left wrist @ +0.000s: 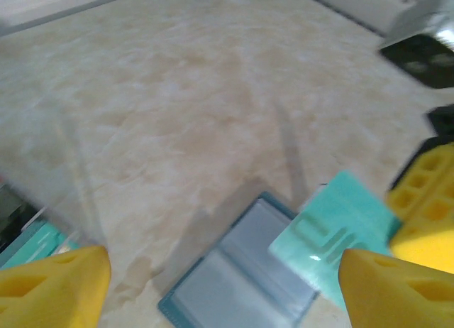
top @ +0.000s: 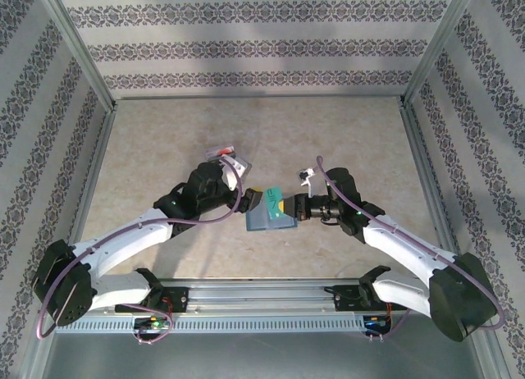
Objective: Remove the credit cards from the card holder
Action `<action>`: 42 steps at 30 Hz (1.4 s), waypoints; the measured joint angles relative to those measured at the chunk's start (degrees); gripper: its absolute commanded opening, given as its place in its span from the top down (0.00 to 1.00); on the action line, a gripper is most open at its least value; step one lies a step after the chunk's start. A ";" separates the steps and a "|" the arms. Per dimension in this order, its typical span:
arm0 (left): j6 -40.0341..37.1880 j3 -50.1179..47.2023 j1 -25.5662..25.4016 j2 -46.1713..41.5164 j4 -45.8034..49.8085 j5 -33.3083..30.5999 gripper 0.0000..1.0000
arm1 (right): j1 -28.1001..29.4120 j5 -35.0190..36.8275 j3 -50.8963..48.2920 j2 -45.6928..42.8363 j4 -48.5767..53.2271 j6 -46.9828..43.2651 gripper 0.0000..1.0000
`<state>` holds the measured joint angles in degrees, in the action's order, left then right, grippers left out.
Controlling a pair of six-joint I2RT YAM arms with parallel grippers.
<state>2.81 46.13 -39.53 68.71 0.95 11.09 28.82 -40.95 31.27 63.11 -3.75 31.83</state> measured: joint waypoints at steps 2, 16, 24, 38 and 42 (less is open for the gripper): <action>-3.61 3.39 0.68 0.59 3.76 5.35 0.16 | 0.48 -2.32 0.57 0.02 0.70 -1.53 0.92; -14.64 12.33 8.90 7.69 18.40 36.13 0.25 | 2.51 -9.49 4.68 0.02 5.60 -9.84 0.93; -8.68 10.25 11.50 7.69 14.27 39.67 0.22 | 2.58 -9.33 4.79 -0.42 5.73 -11.26 0.96; 22.99 -10.73 13.77 3.96 -22.36 39.91 0.33 | 2.58 -0.33 3.54 -2.60 -6.67 -6.58 0.97; 28.89 -12.92 13.73 3.98 -30.86 39.95 0.35 | 2.58 0.68 2.91 -2.84 -11.39 -4.42 0.97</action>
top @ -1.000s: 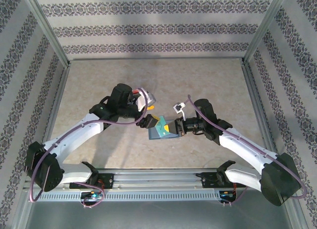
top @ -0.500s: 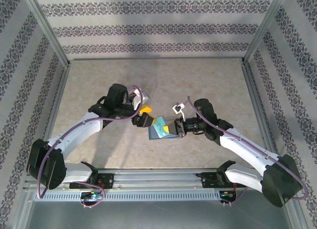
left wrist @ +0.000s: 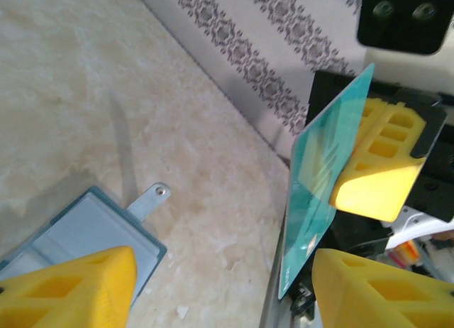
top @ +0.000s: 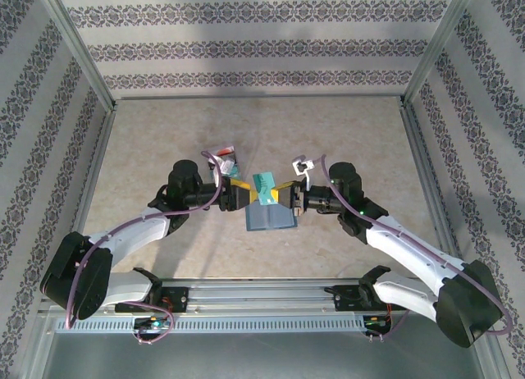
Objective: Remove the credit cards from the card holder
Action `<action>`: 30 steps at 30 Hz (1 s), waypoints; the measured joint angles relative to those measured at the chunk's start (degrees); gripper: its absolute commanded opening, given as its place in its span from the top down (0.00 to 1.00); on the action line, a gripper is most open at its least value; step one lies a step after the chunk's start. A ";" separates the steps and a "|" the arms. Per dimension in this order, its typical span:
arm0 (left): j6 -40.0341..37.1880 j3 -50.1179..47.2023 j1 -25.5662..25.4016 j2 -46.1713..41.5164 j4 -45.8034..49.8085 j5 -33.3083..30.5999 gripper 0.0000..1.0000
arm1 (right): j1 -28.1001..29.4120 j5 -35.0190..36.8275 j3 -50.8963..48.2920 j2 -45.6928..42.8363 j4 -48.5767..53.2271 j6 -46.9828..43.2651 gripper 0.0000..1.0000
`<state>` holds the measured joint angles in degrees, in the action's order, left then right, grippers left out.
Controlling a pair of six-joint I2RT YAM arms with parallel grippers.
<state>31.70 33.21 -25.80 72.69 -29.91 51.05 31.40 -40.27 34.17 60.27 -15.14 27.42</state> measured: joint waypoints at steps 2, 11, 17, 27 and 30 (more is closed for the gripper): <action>1.90 0.00 -0.11 0.13 -3.45 0.02 0.37 | 0.00 0.00 -0.09 0.02 -2.19 1.16 0.96; 6.82 0.00 -1.20 2.97 -13.46 2.60 0.63 | 0.00 -0.28 -2.19 2.60 -11.89 6.10 0.96; 10.23 0.00 -1.22 4.98 -19.12 3.87 0.91 | 0.00 -1.16 -2.49 4.57 -16.00 8.44 0.93; 4.57 3.37 -1.22 3.19 -8.92 3.98 1.00 | -1.14 -1.07 -2.91 4.87 -15.02 9.16 0.40; -4.28 8.81 -1.20 0.02 6.10 0.96 1.00 | -2.49 -0.42 -3.67 3.23 -13.20 8.98 0.29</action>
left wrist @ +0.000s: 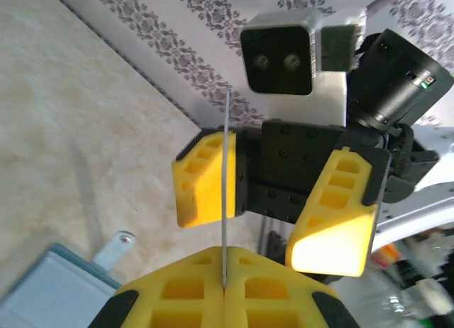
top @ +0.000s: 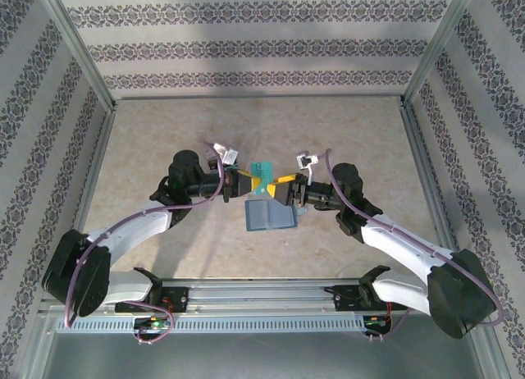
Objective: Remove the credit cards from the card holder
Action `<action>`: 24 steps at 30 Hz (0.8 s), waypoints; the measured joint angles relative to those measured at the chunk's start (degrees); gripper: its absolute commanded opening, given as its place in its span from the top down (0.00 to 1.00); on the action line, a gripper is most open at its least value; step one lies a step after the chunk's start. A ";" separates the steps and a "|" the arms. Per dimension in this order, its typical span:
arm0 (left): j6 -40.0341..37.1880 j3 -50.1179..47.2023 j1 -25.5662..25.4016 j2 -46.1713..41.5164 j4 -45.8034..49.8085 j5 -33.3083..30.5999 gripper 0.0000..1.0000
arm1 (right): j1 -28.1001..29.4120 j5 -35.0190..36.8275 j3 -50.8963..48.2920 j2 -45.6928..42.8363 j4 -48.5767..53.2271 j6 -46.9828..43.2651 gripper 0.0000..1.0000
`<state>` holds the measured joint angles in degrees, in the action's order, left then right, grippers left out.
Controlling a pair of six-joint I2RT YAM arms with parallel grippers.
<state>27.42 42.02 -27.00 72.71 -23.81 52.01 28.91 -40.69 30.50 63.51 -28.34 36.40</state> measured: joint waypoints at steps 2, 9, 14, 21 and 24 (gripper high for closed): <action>-6.32 4.33 0.00 -1.42 9.38 -2.62 1.00 | -0.48 0.83 -0.26 -1.29 1.62 -0.48 0.22; -29.22 18.88 0.00 -1.18 39.69 -14.36 1.00 | -0.68 5.42 -0.31 -5.86 9.01 -2.34 0.02; -42.14 26.25 0.00 3.21 53.66 -21.62 1.00 | -0.70 9.90 -0.28 -8.09 13.68 -2.54 0.02; -57.94 35.69 0.13 13.84 67.45 -29.75 1.00 | -0.70 17.77 -0.31 -13.31 18.78 -2.49 0.02; -62.16 38.80 0.90 18.05 70.27 -32.15 1.00 | -0.70 20.87 -0.31 -15.30 21.18 -2.47 0.02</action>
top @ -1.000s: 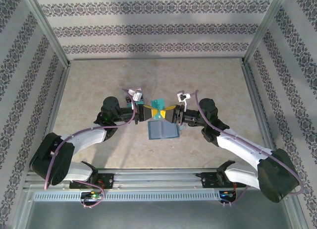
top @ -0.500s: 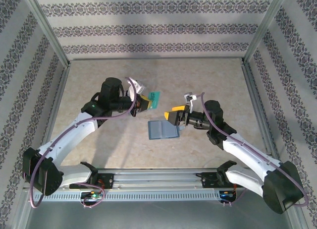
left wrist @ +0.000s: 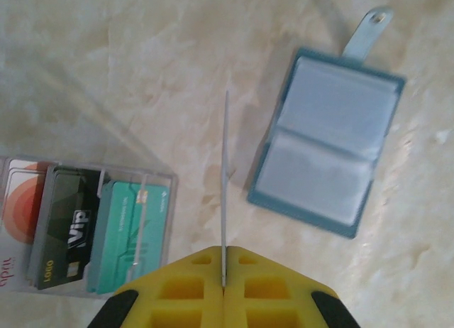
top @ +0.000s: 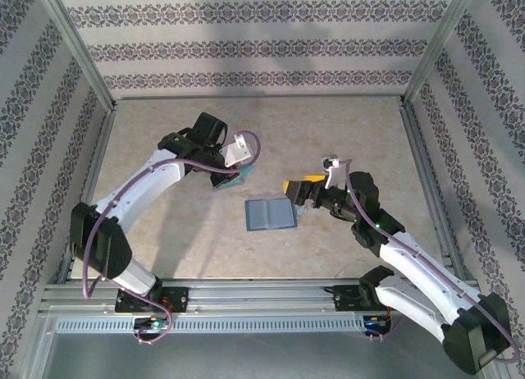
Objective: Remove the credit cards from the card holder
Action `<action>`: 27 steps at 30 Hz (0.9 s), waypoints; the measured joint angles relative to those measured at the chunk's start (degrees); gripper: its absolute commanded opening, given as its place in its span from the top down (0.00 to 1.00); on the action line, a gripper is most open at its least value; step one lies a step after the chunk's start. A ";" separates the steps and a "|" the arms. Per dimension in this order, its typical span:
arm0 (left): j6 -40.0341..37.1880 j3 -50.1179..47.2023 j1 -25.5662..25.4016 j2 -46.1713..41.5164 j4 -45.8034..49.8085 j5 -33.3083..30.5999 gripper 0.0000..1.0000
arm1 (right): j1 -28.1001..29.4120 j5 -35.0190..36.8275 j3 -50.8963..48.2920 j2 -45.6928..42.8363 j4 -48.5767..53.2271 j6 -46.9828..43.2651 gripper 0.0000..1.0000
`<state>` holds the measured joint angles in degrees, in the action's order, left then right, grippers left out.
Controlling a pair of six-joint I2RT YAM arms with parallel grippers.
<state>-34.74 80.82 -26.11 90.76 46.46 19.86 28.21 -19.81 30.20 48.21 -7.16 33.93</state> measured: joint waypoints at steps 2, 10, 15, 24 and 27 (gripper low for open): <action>-2.27 1.53 0.85 2.21 1.16 -1.33 1.00 | -0.33 1.38 0.00 -0.98 1.38 0.04 0.02; -10.51 5.57 3.52 9.20 2.84 -6.91 1.00 | -0.74 6.10 0.00 -3.37 6.67 0.63 0.02; -14.69 7.67 4.70 12.22 4.00 -9.31 1.00 | -1.11 8.20 0.00 -4.26 8.70 1.14 0.02; -19.54 11.39 6.12 16.48 6.95 -13.29 1.00 | -1.49 9.77 0.00 -4.68 10.91 2.36 0.02; -20.63 11.87 6.32 16.94 7.58 -13.77 1.00 | -1.51 10.14 0.00 -4.68 11.67 2.40 0.02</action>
<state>-55.37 92.68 -19.79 107.70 54.04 6.09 26.70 -9.67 30.20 43.53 4.51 36.34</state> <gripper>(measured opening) 0.043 0.982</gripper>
